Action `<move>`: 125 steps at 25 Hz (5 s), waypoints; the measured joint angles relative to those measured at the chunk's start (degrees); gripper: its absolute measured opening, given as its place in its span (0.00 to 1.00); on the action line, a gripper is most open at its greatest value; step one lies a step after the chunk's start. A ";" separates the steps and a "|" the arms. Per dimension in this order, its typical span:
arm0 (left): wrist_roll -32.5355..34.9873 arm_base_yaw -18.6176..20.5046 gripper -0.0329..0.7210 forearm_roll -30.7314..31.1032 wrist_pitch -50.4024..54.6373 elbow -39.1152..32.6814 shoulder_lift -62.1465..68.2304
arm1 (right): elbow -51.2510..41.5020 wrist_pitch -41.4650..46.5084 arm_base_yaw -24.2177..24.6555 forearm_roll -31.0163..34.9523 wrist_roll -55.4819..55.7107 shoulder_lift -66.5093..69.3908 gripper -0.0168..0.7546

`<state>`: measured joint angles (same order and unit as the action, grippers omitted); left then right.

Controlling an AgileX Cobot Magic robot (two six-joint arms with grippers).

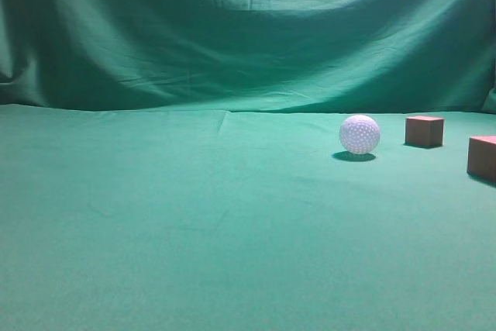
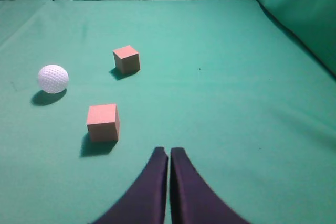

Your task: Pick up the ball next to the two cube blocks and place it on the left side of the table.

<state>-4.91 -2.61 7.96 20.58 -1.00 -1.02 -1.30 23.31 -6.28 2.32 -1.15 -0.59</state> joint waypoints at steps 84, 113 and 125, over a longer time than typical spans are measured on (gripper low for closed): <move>0.00 0.00 0.04 0.00 0.00 0.00 0.00 | 72.27 7.04 -18.94 14.69 -23.93 112.29 0.42; 0.00 0.00 0.04 0.00 0.00 0.00 0.00 | 120.69 -15.07 -44.96 25.76 -26.95 147.32 0.42; 0.00 0.00 0.04 0.00 0.00 0.00 0.00 | 120.78 -12.85 -43.78 26.07 -26.97 144.99 0.86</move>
<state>-4.91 -2.61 7.96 20.58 -1.00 -1.02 119.48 10.46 -50.06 28.38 -28.12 144.40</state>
